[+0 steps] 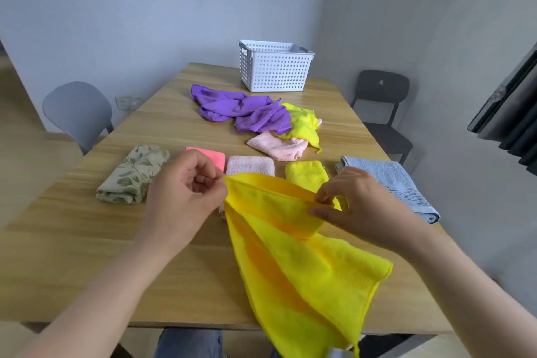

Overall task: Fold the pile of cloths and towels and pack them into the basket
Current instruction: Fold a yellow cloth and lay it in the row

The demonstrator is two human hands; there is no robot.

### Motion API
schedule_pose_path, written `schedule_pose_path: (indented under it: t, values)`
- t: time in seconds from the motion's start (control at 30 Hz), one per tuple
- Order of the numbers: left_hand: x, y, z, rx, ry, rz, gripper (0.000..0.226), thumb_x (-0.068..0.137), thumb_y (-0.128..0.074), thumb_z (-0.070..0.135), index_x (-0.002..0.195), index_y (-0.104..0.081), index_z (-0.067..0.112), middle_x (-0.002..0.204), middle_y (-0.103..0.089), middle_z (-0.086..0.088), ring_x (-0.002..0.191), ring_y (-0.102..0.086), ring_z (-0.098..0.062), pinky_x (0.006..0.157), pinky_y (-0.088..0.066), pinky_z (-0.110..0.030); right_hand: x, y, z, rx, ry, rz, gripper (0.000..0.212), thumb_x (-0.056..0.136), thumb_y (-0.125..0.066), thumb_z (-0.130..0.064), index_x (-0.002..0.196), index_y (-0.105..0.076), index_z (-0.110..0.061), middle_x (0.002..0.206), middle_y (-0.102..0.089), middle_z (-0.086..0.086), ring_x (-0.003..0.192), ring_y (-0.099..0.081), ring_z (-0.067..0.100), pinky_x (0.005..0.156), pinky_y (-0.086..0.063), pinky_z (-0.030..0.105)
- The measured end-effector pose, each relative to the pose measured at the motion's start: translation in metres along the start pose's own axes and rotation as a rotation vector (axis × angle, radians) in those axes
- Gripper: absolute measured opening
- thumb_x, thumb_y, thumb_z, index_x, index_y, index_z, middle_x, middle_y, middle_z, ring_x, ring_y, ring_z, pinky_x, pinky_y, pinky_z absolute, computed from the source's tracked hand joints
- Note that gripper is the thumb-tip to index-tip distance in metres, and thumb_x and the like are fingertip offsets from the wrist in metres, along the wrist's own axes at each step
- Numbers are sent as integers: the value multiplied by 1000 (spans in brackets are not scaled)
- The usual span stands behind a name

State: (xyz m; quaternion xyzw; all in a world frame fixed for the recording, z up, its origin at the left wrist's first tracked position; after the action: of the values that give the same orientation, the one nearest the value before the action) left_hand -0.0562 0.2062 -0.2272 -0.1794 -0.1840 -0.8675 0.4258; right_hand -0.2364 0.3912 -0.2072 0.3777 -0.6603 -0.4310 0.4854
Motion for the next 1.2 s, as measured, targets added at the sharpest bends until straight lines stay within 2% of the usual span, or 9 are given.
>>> schedule_pose_path:
  t: [0.1,0.2,0.3,0.4,0.6,0.7,0.9,1.13,1.2]
  values:
    - [15,8,1,58,-27,-7,14,68,-63,10,69,-49,13,71,-59,-9,62,-50,-11,58,-44,-29,1,20,9,-117,23,13,20,82,-69,-37,85,-72,-18,76,-66,-7,72,-53,15,78,-30,24]
    - [31,9,13,90,-82,-30,18,69,-65,8,67,-48,13,66,-58,3,61,-51,-10,58,-43,-23,6,49,6,-240,91,98,17,83,-64,-31,83,-72,-15,72,-65,-2,68,-56,24,69,-40,31]
    - [45,9,30,113,-144,-11,13,65,-61,13,68,-50,18,70,-60,-3,64,-53,-25,60,-44,-27,12,80,1,-345,138,213,21,85,-56,-28,83,-72,-15,72,-65,-1,68,-57,27,66,-48,37]
    - [60,10,55,120,-188,17,12,64,-60,16,68,-51,23,70,-62,-7,62,-52,-17,63,-46,-32,20,111,-4,-407,149,311,23,87,-53,-28,83,-71,-14,73,-63,1,69,-56,29,66,-49,37]
    - [80,24,118,167,-317,65,14,64,-58,18,65,-52,31,73,-65,-11,62,-54,-15,65,-50,-36,19,170,-29,-498,127,439,12,84,-62,-24,90,-67,-14,79,-66,1,77,-59,30,71,-48,38]
    - [78,29,138,176,-358,71,13,64,-58,19,66,-52,30,74,-66,-10,61,-54,-18,65,-51,-37,14,183,-37,-508,99,460,20,82,-70,-21,100,-69,-12,85,-69,4,83,-61,32,74,-49,41]
    - [64,27,156,110,-402,83,13,64,-58,16,64,-52,28,75,-64,-15,69,-56,-32,64,-50,-38,0,183,-46,-495,58,457,54,93,-26,-44,86,-71,-14,75,-61,2,76,-56,29,67,-50,41]
    - [54,24,168,8,-396,90,20,75,-62,-6,71,-50,10,68,-62,6,61,-50,-9,56,-42,-12,-11,194,-56,-449,-56,455,22,95,-53,-31,92,-68,-15,87,-64,0,93,-53,22,72,-37,29]
    - [51,27,170,-45,-377,83,19,74,-63,-1,72,-49,11,68,-64,9,63,-52,-10,59,-44,-14,-15,198,-62,-388,-80,427,18,93,-57,-31,92,-68,-16,89,-64,-3,93,-54,17,75,-40,29]
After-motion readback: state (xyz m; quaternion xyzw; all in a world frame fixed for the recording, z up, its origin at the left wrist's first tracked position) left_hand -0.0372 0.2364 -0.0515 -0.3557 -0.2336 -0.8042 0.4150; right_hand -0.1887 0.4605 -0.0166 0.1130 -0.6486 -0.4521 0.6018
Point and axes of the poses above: each hand's wrist, its own x-axis towards the middle knuckle, its own y-axis out of the back of the hand, z = x × y, the point moved 2 cm from there along x, towards the middle knuckle
